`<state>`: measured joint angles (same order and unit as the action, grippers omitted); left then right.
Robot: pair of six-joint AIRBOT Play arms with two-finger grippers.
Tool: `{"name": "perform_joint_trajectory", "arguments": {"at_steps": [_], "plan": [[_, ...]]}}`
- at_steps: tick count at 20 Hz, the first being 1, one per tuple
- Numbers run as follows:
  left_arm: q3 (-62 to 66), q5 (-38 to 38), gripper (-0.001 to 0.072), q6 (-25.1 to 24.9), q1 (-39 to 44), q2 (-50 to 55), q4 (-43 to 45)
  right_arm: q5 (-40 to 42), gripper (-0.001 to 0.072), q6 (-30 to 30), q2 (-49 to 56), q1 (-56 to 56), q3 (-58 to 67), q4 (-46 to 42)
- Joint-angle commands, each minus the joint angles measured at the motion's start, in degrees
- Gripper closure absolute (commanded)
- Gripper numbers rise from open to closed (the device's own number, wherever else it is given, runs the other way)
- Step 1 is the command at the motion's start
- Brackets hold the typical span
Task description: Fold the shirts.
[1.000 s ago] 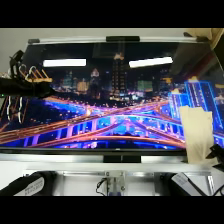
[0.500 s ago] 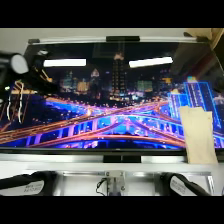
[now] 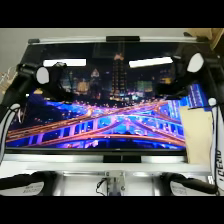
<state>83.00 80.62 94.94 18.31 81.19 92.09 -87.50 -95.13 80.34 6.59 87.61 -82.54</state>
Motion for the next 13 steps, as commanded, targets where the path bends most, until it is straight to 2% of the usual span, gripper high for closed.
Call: {"name": "perform_joint_trajectory", "arguments": {"at_steps": [1,13], "plan": [[-1.5,-2.4,0.0173,0.8,-0.2,-0.8,-0.9,-0.7,0.0131,-0.4,0.6,4.4,0.2,-0.2],[-1.5,-2.4,0.0172,0.8,-0.1,-0.6,-0.9,-0.6,0.0131,-0.4,0.6,4.6,0.2,0.6]]}}
